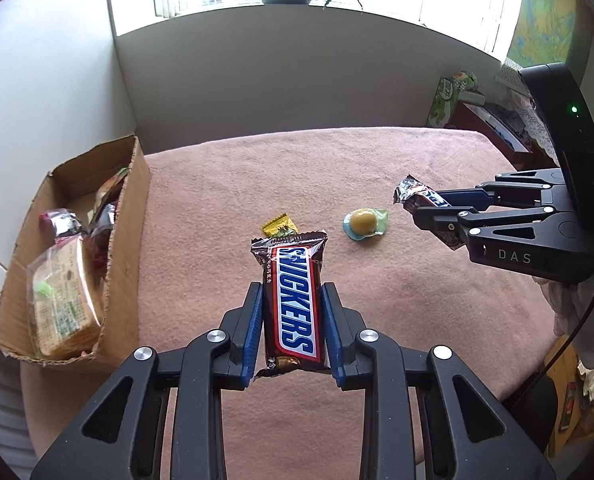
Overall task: Organize snacks
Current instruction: 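Carry both Snickers bars into the cardboard box and open both grippers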
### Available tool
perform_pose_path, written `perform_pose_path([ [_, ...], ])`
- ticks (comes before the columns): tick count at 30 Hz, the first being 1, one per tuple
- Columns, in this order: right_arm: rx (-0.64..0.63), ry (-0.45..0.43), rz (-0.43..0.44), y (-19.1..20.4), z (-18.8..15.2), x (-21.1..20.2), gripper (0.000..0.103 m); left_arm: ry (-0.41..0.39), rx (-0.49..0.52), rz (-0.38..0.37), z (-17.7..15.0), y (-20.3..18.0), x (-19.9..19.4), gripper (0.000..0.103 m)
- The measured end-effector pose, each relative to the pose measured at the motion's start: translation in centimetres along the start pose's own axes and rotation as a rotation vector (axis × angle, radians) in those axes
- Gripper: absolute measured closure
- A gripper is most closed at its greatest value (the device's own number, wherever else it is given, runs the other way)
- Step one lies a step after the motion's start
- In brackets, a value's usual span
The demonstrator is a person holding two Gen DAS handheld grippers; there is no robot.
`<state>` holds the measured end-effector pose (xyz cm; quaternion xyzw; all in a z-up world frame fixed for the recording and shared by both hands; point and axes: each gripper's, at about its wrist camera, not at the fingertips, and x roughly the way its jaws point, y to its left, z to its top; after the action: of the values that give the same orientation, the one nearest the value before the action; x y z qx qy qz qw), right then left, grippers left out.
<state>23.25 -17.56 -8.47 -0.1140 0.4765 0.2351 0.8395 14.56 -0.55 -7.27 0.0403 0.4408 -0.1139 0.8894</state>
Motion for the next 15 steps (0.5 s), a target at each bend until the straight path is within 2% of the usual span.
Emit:
perform_pose_path([
  [7,-0.039,-0.037,0.029,3.6,1.9,-1.4,0.073,-0.027,-0.067,-0.005,-1.0,4.0,-1.9,0.076],
  [15,-0.07,-0.064,0.104,8.9,5.5,-0.9,0.073,-0.064,-0.151,0.065,-1.6,10.5,-4.0,0.076],
])
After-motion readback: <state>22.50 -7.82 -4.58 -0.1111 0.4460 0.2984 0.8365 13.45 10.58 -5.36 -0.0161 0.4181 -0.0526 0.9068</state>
